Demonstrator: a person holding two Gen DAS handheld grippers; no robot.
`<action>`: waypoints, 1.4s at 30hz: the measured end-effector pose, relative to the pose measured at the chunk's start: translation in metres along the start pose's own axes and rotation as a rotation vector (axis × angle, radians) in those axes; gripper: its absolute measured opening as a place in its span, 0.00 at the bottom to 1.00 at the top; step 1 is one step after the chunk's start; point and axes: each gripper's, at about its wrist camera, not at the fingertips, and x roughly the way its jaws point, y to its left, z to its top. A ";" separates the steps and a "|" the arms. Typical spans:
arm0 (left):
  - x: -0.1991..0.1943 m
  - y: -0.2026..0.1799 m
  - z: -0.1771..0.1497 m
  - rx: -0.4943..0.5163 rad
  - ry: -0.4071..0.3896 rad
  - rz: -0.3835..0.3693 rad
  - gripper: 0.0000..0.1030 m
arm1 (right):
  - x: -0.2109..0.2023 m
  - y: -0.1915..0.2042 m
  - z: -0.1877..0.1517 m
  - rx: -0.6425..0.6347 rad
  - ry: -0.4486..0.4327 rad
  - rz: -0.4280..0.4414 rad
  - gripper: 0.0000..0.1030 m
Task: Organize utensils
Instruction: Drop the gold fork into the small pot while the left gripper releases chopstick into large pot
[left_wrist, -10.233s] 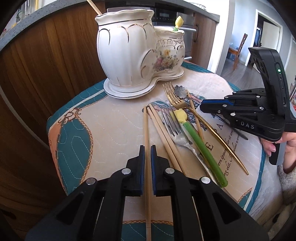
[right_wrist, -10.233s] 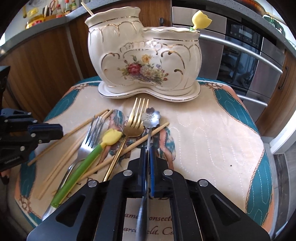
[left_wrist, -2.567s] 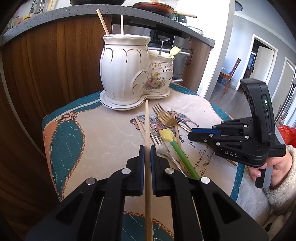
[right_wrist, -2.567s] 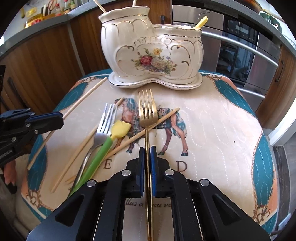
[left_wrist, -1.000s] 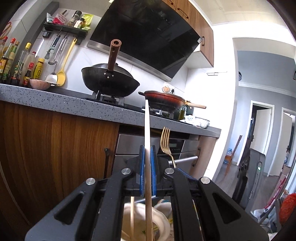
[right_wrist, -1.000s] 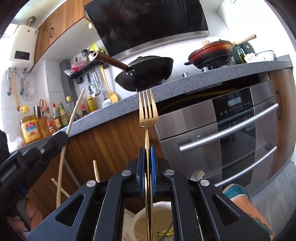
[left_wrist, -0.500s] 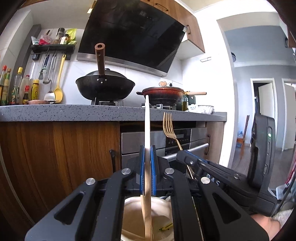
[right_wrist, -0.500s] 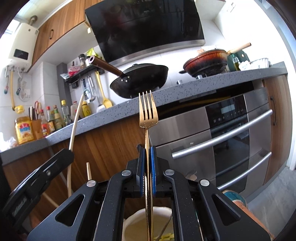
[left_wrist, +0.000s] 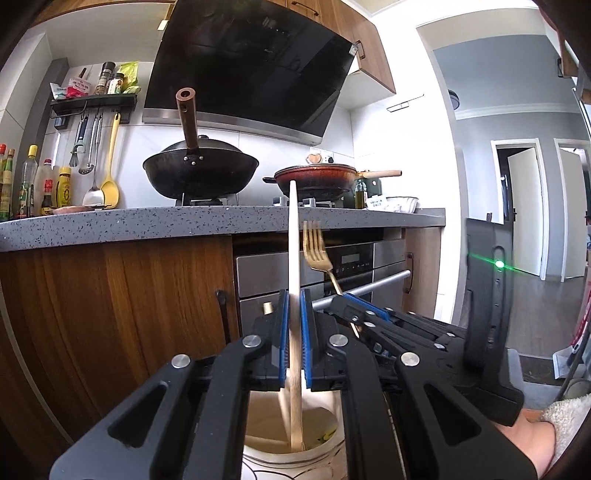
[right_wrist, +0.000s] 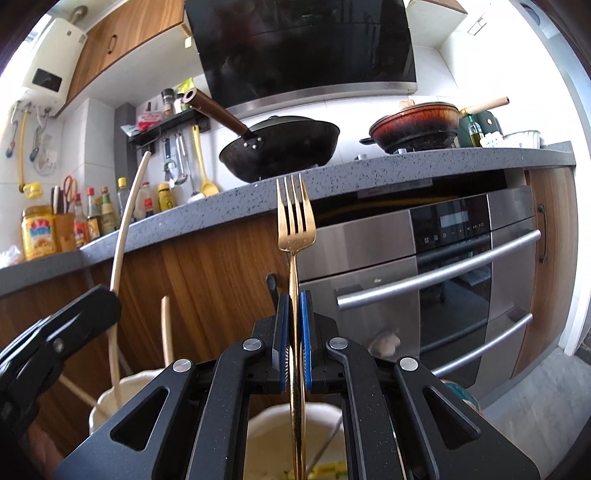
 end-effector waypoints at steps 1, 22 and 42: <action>0.000 0.001 0.000 -0.005 0.001 0.001 0.06 | -0.004 -0.001 -0.002 0.003 0.007 0.006 0.07; -0.039 0.022 -0.001 -0.073 0.021 0.061 0.57 | -0.045 0.010 -0.036 -0.073 0.146 0.035 0.07; -0.052 0.022 -0.019 -0.096 0.098 0.066 0.61 | -0.049 0.004 -0.036 -0.060 0.111 -0.019 0.48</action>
